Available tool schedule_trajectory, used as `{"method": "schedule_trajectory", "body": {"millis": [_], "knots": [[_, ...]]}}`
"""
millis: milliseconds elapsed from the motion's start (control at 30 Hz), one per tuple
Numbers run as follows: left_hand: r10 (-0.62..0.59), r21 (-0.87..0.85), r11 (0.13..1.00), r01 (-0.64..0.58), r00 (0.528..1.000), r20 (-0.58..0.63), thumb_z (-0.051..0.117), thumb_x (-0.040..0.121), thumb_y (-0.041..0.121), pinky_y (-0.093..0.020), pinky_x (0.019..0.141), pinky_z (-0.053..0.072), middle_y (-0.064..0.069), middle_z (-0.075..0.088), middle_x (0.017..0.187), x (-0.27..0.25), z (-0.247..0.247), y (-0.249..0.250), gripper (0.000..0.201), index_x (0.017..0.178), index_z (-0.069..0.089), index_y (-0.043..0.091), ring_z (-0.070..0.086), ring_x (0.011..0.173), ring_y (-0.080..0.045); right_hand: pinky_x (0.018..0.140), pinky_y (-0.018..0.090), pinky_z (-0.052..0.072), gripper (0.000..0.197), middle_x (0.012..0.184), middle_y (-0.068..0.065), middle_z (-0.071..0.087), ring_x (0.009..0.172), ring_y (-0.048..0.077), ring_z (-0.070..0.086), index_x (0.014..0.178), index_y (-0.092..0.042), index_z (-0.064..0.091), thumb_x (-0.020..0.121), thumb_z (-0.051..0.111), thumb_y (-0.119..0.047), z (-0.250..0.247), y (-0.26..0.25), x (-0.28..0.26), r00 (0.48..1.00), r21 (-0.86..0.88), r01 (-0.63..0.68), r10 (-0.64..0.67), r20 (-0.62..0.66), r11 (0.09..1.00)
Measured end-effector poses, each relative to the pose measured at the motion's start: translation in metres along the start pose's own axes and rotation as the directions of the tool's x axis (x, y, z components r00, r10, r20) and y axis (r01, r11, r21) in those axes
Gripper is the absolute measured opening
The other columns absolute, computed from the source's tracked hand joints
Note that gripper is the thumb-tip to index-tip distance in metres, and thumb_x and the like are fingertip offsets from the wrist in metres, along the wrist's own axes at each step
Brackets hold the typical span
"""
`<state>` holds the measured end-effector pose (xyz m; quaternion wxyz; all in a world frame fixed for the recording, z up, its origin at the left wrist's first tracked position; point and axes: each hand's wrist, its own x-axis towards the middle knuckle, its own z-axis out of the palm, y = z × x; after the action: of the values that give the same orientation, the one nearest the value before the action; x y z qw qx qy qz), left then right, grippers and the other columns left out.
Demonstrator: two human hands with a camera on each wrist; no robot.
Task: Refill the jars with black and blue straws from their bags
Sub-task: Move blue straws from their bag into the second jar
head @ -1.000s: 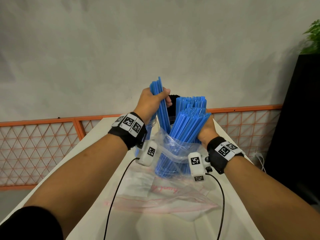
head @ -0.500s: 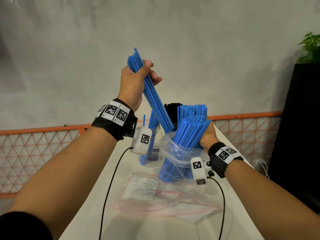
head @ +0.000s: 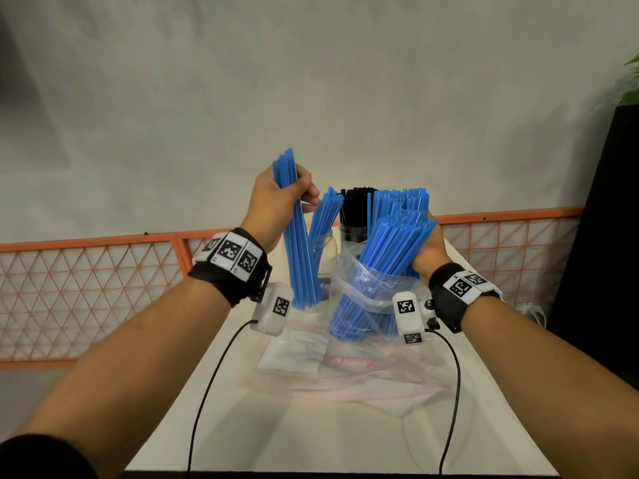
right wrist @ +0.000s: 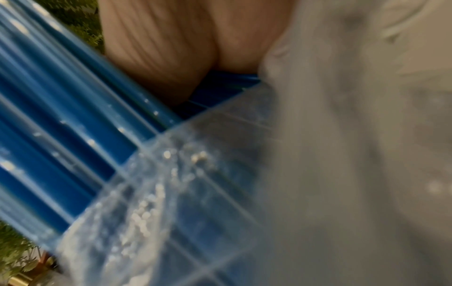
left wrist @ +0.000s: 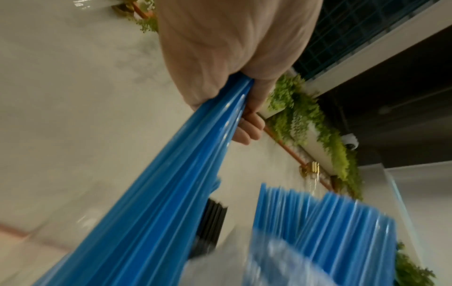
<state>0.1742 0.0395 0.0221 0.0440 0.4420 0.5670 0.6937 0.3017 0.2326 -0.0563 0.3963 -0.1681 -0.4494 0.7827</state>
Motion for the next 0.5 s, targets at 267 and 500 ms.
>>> {"method": "schedule_trajectory", "body": {"millis": [267,500], "knots": [[-0.124,0.032,0.992,0.124,0.992,-0.007,0.056,0.098,0.006,-0.028,0.058,0.051,0.002,0.051,0.055,-0.034,-0.007,-0.083,0.015,0.084,0.057,0.011,0.049,0.05,-0.012,0.048,0.02,0.052,0.036,0.056,-0.005,0.057,0.048,0.011,0.058,0.065,-0.021,0.049,0.098,0.043,-0.033,-0.003,0.003,0.006,0.999,0.002,0.042,-0.042,-0.003,0.999],[-0.22,0.049,0.973,0.224,0.972,-0.081,0.065,0.094,0.023,-0.028,0.052,0.041,0.006,0.041,0.048,-0.039,-0.004,-0.11,0.03,0.07,0.048,0.017,0.038,0.041,-0.011,0.052,0.022,0.052,0.037,0.062,-0.002,0.054,0.051,0.012,0.057,0.065,-0.022,0.048,0.099,0.04,-0.034,-0.006,0.006,0.01,0.997,-0.082,0.069,-0.071,-0.026,0.994]]}}
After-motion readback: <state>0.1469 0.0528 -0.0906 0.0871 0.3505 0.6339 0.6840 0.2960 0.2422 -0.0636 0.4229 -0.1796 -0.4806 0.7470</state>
